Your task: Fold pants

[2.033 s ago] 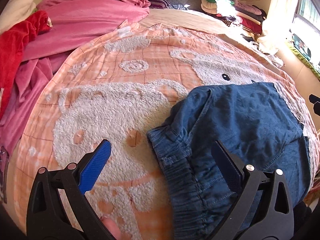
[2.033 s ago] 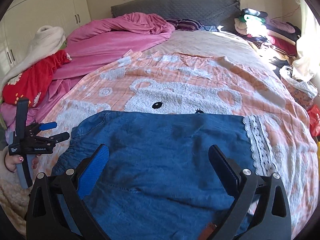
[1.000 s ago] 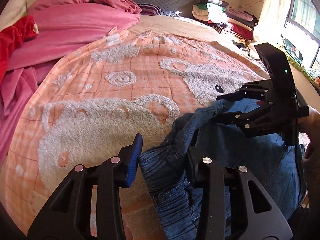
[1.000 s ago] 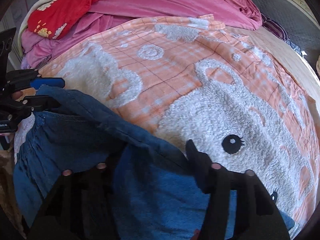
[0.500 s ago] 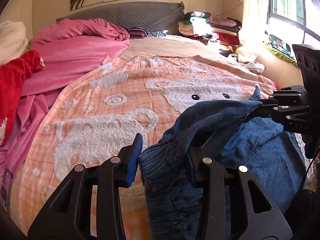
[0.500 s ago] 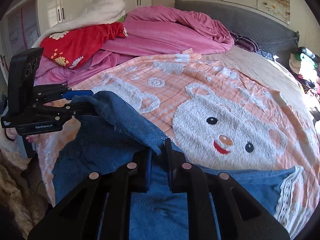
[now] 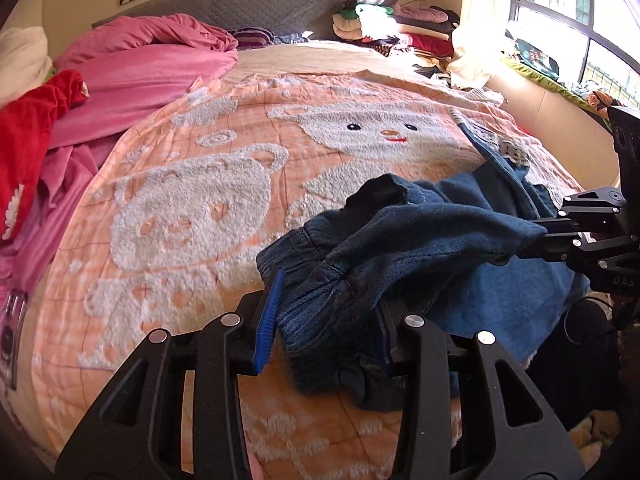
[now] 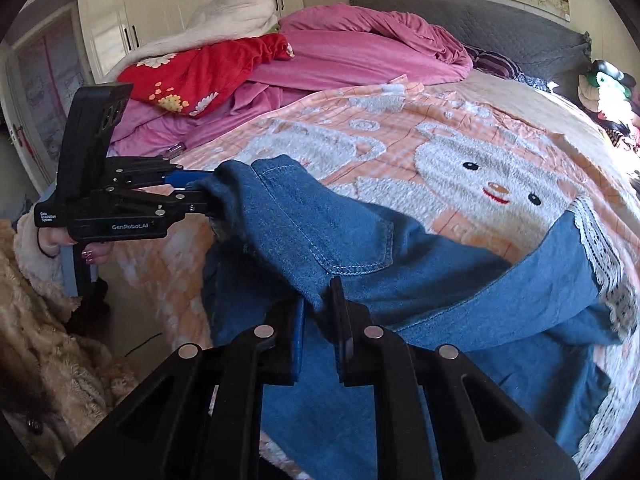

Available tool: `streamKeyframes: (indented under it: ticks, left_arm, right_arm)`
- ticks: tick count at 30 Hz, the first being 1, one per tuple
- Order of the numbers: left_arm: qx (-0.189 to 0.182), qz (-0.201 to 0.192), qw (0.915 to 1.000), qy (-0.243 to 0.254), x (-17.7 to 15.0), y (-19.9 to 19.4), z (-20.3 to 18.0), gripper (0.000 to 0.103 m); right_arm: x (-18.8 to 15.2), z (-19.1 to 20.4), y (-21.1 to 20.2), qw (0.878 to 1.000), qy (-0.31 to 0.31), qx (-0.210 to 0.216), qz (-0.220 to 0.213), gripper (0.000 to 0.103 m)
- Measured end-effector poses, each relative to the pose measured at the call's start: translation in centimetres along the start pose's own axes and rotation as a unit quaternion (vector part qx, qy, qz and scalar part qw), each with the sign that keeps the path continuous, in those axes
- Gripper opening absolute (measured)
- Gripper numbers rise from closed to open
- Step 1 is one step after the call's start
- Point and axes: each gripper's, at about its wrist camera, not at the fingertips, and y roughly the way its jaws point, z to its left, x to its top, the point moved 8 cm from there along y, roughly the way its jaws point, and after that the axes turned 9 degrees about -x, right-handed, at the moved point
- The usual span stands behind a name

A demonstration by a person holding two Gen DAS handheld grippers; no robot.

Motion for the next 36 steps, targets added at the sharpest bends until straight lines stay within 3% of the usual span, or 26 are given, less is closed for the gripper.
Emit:
streamKeyframes:
  ticks: [8,12,14,15,17,20,23,26,30,36]
  left_arm:
    - [0.014,0.059,0.9981,0.014,-4.1,1.1,-0.2,0.034]
    - [0.018,0.060,0.9980,0.013,-4.9,1.4,0.0,0.040]
    - [0.008,0.067,0.9977,0.004,-5.2,1.0,0.2,0.049]
    - [-0.003,0.071,0.9975,-0.003,-5.5,0.7,0.3,0.051]
    - [-0.022,0.077,0.9967,-0.017,-5.9,-0.3,0.7,0.051]
    - [-0.026,0.065,0.9971,-0.031,-5.6,-2.6,1.4,0.051]
    - [-0.025,0.024,0.9987,-0.038,-3.9,-4.7,1.2,0.051]
    - [-0.057,-0.009,0.9978,-0.031,-1.8,-5.1,-0.8,0.051]
    - [-0.081,0.001,0.9967,-0.009,-0.8,-2.4,-3.9,0.051]
    - [-0.091,0.040,0.9950,0.014,-2.8,1.0,-6.3,0.038]
  right_arm:
    - [-3.4,2.9,1.3,0.999,0.006,0.020,0.038,0.014]
    - [-4.5,3.2,2.7,0.997,0.018,0.023,0.069,0.016]
    - [-4.8,3.2,3.0,0.997,0.021,0.021,0.076,0.018]
    - [-5.0,3.3,3.1,0.996,0.027,0.028,0.080,0.024]
    - [-5.2,3.3,2.8,0.996,0.031,0.033,0.076,0.026]
    - [-5.2,3.4,2.0,0.996,0.036,0.044,0.067,0.032]
    - [-5.2,3.5,1.3,0.995,0.047,0.064,0.061,0.036]
    - [-5.4,3.9,1.2,0.994,0.049,0.067,0.070,0.036]
    - [-5.7,4.1,0.8,0.993,0.056,0.063,0.080,0.036]
    - [-5.7,1.1,-2.8,0.994,0.101,0.022,0.032,0.042]
